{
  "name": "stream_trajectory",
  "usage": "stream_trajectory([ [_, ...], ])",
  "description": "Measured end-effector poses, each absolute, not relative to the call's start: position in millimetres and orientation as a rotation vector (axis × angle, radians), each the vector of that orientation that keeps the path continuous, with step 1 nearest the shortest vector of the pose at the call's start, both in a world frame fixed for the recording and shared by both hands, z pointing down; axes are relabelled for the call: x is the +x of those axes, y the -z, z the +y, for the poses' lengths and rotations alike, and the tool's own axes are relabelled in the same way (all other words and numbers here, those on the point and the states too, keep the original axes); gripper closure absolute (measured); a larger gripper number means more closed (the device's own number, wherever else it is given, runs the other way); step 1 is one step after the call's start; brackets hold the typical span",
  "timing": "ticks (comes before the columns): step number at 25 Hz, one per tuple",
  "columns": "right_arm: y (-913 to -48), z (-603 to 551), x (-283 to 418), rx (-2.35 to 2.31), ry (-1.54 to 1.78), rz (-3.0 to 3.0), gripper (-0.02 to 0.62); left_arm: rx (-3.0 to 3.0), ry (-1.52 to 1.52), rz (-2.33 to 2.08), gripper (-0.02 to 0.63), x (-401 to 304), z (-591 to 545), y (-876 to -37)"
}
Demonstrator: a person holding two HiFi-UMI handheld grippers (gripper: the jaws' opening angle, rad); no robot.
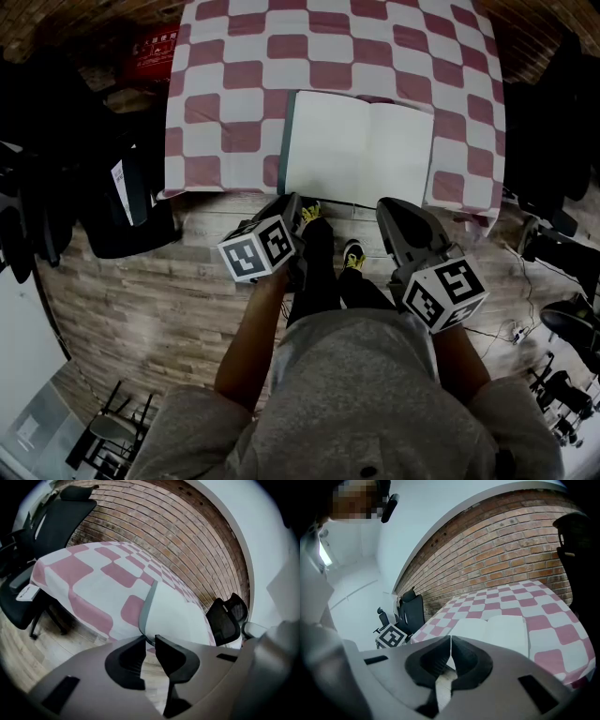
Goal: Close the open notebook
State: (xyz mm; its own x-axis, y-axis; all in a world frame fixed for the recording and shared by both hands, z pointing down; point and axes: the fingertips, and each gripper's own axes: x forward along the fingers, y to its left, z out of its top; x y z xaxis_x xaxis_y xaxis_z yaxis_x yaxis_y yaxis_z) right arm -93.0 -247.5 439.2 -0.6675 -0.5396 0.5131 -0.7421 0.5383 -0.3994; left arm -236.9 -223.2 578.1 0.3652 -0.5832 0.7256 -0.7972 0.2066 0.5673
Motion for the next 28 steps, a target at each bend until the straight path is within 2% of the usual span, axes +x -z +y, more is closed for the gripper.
stream_trajectory([
  [9, -434.9, -246.6, -89.7, 1.072, -0.862, -2.457, 0.569, 1.519, -0.215, -1.312, 0.563, -237.3, -222.9, -572.6],
  [15, -434.0, -246.2, -87.0, 1.087, -0.859, -2.458, 0.569, 1.517, -0.193, -1.326, 0.528, -240.9, -221.9, -574.9],
  [23, -437.2, -249.3, -84.0, 1.09, -0.863, -2.448, 0.569, 1.478, -0.114, -1.356, 0.529, -252.7, -223.9, -577.6],
  [28, -437.0, -250.5, -85.4, 1.079, -0.859, -2.453, 0.569, 1.479, -0.077, -1.384, 0.581, -253.6, -222.7, -573.1],
])
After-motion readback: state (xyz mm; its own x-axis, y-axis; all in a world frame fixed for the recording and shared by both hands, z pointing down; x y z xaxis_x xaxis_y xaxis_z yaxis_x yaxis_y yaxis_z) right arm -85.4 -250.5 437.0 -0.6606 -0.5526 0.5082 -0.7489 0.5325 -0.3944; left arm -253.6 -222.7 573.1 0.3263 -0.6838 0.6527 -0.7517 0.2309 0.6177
